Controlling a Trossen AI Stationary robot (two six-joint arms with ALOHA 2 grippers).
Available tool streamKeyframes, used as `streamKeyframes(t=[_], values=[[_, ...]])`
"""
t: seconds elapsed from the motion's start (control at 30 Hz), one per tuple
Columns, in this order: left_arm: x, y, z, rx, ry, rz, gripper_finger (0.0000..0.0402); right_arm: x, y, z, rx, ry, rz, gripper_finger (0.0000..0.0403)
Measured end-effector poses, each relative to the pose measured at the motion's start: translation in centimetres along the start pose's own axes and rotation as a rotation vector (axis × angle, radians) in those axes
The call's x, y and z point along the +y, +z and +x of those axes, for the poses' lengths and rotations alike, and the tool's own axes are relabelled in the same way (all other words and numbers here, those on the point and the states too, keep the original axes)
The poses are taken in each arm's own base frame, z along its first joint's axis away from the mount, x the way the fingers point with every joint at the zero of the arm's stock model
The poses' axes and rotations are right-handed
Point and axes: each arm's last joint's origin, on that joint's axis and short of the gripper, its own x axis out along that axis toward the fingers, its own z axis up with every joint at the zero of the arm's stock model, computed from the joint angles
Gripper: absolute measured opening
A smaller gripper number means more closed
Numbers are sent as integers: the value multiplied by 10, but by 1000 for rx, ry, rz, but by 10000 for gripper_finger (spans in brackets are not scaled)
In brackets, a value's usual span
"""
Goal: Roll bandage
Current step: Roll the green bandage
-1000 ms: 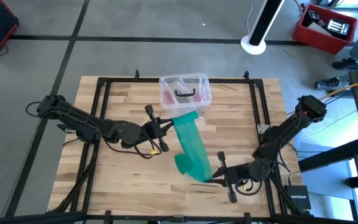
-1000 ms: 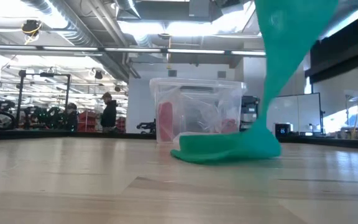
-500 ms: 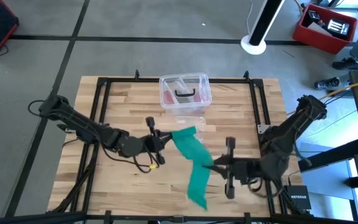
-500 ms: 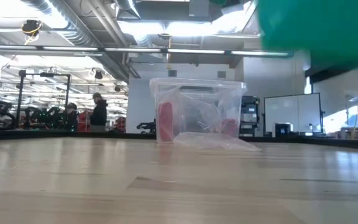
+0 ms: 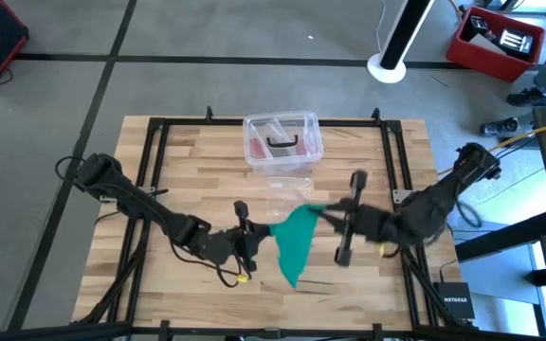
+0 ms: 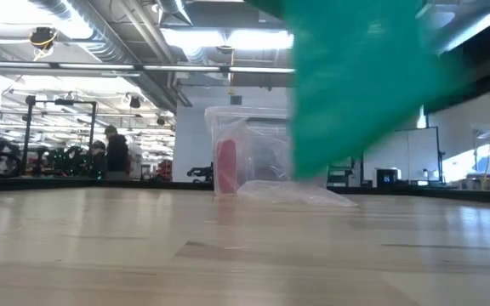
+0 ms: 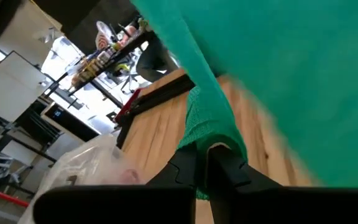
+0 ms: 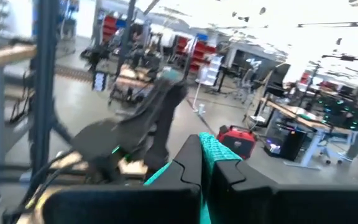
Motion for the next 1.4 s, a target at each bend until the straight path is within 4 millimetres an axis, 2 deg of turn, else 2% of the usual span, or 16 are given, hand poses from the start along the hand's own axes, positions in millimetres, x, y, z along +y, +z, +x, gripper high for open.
streamKeyframes(t=[0.1, 0.2, 0.33, 0.53, 0.77, 0.93, 1.17, 1.27, 1.4], values=[[-10, 0, -1, -13, -12, 3, 6, -23, 7, -3, -17, -45, 48, 5], [-20, 0, -3, -29, -28, 13, 6, -43, 5, 0, 2, -70, 76, 5], [-32, 1, -4, -77, -117, 5, 4, -65, -3, 11, 24, 26, 117, 5], [-46, 6, -8, -161, -191, -19, 7, -93, -22, 32, 120, 5, 161, 5], [-54, 14, -23, -225, -216, -15, 7, -120, -60, 41, 376, -45, 163, 5], [-55, 25, -30, -289, -211, 32, 7, -122, -109, 48, 515, 23, 199, 5], [-49, 43, -32, -337, -184, 80, 8, -104, -183, 52, 555, 130, 309, 17], [-46, 44, -28, -334, -173, 72, 9, -97, -203, 48, 599, 193, 364, 60], [-42, 41, -21, -307, -172, -14, 7, -93, -213, 44, 655, 278, 431, 147]])
